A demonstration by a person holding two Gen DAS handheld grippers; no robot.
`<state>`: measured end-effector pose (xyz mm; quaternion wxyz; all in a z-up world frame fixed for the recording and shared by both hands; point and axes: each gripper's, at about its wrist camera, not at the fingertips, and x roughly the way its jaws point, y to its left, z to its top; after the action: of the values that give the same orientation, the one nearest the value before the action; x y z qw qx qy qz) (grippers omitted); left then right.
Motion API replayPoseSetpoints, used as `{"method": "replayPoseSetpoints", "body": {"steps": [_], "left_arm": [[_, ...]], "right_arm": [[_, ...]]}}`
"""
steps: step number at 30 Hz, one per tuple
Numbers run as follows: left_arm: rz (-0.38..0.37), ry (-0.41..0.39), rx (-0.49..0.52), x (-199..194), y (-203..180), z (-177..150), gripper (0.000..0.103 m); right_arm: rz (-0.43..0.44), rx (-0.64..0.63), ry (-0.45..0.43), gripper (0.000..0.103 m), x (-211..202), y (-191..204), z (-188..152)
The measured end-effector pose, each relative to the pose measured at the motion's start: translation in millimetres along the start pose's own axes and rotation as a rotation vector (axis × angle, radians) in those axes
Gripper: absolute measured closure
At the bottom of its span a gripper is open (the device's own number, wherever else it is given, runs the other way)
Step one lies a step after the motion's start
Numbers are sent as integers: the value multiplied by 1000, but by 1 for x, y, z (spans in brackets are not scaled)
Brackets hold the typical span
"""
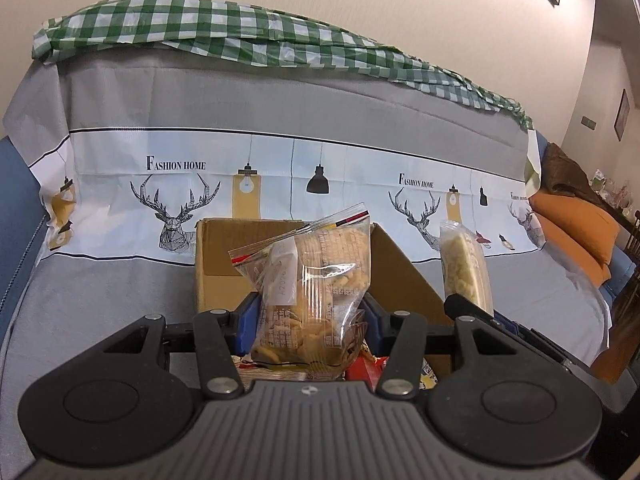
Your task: Organize snacks
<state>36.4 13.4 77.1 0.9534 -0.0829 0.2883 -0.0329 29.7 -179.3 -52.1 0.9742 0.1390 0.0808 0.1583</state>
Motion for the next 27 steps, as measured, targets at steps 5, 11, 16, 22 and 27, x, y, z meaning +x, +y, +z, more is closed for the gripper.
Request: {"method": "replayPoseSetpoints", "body": {"steps": [5, 11, 16, 22, 27], "left_arm": [[0, 4, 3, 8, -5, 1, 46], [-8, 9, -1, 17, -12, 3, 46], [-14, 7, -3, 21, -18, 5, 45], [-6, 4, 25, 19, -26, 1, 18], [-3, -8, -27, 5, -16, -17, 16]], "right_arm": [[4, -15, -2, 65, 1, 1, 1], [3, -14, -4, 65, 0, 0, 0], [-1, -11, -17, 65, -2, 0, 0], [-69, -12, 15, 30, 4, 1, -1], [-77, -26, 9, 18, 2, 0, -1]]}}
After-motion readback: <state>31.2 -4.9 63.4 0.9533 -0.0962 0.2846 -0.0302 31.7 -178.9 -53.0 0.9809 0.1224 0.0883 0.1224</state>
